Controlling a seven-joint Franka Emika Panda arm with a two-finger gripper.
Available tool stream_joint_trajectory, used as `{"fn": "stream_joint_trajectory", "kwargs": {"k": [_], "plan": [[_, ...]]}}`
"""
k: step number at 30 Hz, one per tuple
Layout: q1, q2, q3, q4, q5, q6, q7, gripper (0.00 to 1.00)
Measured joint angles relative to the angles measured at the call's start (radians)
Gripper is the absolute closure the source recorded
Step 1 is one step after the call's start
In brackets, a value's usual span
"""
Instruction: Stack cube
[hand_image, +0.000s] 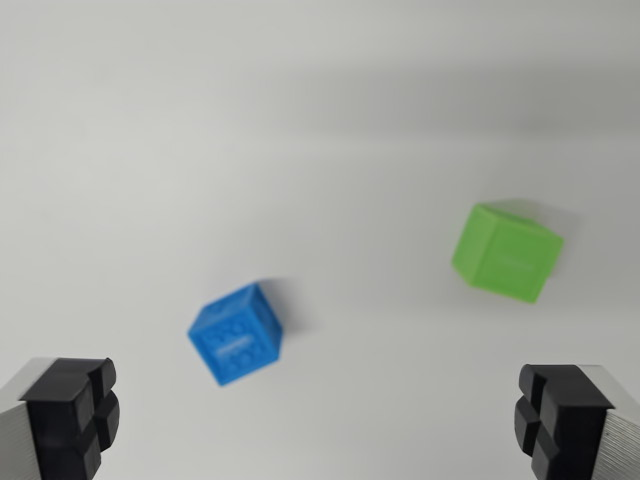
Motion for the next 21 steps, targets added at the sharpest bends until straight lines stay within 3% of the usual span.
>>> {"fn": "stream_joint_trajectory", "kwargs": {"k": [21], "plan": [[0.001, -0.001, 0.0, -0.015, 0.0, 0.009, -0.008, 0.0]]}}
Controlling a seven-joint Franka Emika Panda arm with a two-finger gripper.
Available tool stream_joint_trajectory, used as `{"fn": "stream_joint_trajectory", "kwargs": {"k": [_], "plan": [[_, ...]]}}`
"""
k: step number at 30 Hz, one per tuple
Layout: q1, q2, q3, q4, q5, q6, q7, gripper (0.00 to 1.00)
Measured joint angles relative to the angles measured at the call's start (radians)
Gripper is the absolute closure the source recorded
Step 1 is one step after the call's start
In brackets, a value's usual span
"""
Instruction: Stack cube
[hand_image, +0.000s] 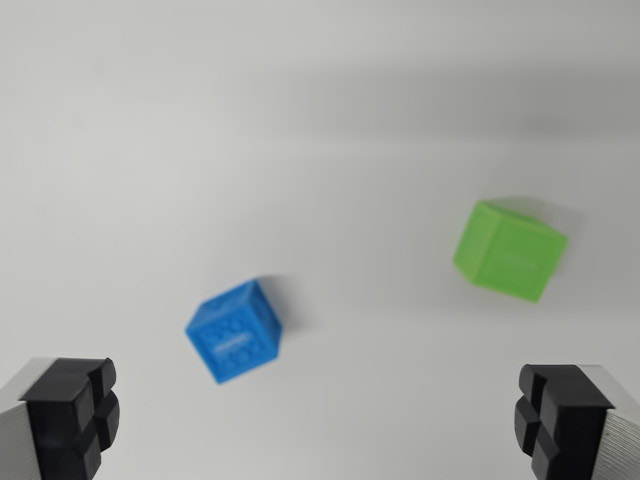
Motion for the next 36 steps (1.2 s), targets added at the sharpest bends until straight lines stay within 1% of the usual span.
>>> {"fn": "stream_joint_trajectory", "kwargs": {"k": [8, 18, 30, 36], "plan": [[0.003, -0.008, 0.002, -0.035, 0.0, 0.024, -0.018, 0.0], [0.009, -0.023, 0.007, -0.1, 0.0, 0.073, -0.052, 0.0], [0.016, -0.038, 0.017, -0.198, 0.0, 0.15, -0.109, 0.0], [0.02, -0.044, 0.025, -0.255, 0.0, 0.198, -0.143, 0.0]]}}
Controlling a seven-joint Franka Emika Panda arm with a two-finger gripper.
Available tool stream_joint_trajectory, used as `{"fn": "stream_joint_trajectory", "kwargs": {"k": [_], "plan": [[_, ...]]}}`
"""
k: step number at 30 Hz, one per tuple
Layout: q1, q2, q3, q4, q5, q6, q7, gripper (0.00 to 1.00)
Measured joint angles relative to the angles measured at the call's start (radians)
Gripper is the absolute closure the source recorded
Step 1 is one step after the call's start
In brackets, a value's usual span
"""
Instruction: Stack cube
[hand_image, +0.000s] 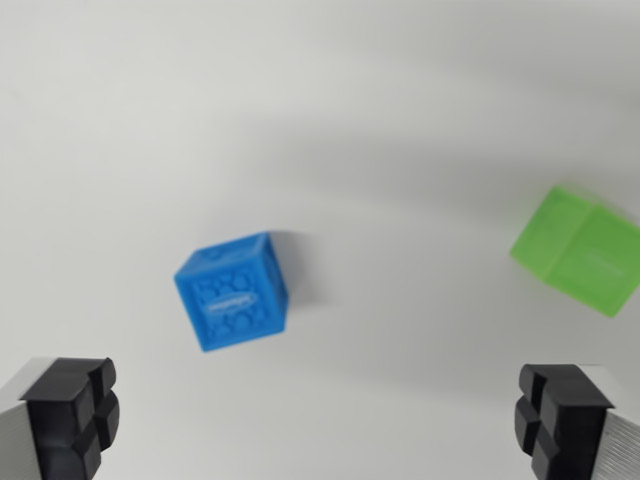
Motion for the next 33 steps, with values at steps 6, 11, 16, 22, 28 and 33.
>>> {"fn": "stream_joint_trajectory", "kwargs": {"k": [6, 11, 16, 22, 28, 33], "plan": [[0.006, -0.002, 0.007, -0.054, 0.0, 0.05, -0.035, 0.0], [0.011, -0.002, 0.013, -0.098, 0.001, 0.091, -0.062, 0.0], [0.015, -0.001, 0.02, -0.142, 0.001, 0.134, -0.092, 0.0], [0.021, 0.009, 0.031, -0.196, 0.001, 0.195, -0.13, 0.0], [0.027, 0.025, 0.042, -0.246, 0.001, 0.258, -0.168, 0.0], [0.034, 0.048, 0.05, -0.281, 0.001, 0.312, -0.192, 0.0]]}}
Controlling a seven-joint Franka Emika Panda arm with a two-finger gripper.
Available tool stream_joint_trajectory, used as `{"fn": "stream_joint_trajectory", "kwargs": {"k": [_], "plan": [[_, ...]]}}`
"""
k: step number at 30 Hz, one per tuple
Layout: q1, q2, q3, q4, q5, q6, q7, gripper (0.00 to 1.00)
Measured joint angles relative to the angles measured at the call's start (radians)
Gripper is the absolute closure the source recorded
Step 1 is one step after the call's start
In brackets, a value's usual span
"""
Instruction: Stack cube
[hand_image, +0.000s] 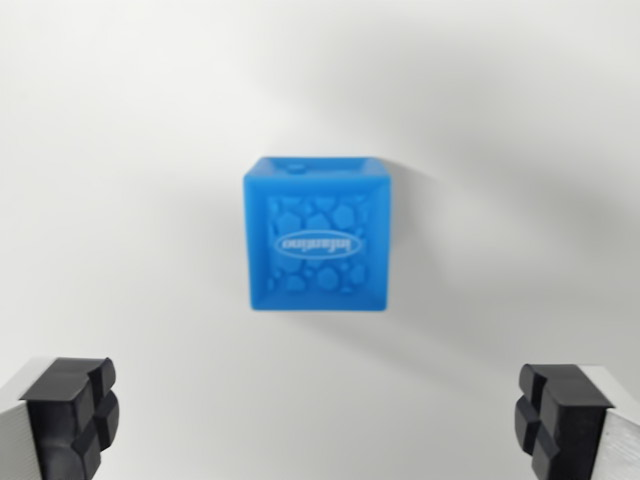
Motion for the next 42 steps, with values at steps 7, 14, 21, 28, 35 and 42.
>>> {"fn": "stream_joint_trajectory", "kwargs": {"k": [7, 14, 21, 28, 35, 42], "plan": [[0.001, 0.079, -0.001, 0.0, -0.004, 0.075, 0.0, 0.0], [0.004, 0.162, -0.007, 0.009, -0.015, 0.151, 0.005, 0.0], [0.01, 0.23, -0.014, 0.02, -0.021, 0.207, 0.009, 0.0], [0.02, 0.294, -0.024, 0.036, -0.021, 0.257, 0.01, 0.0], [0.027, 0.332, -0.031, 0.046, -0.021, 0.285, 0.01, 0.0], [0.029, 0.344, -0.033, 0.05, -0.021, 0.294, 0.01, 1.0]]}}
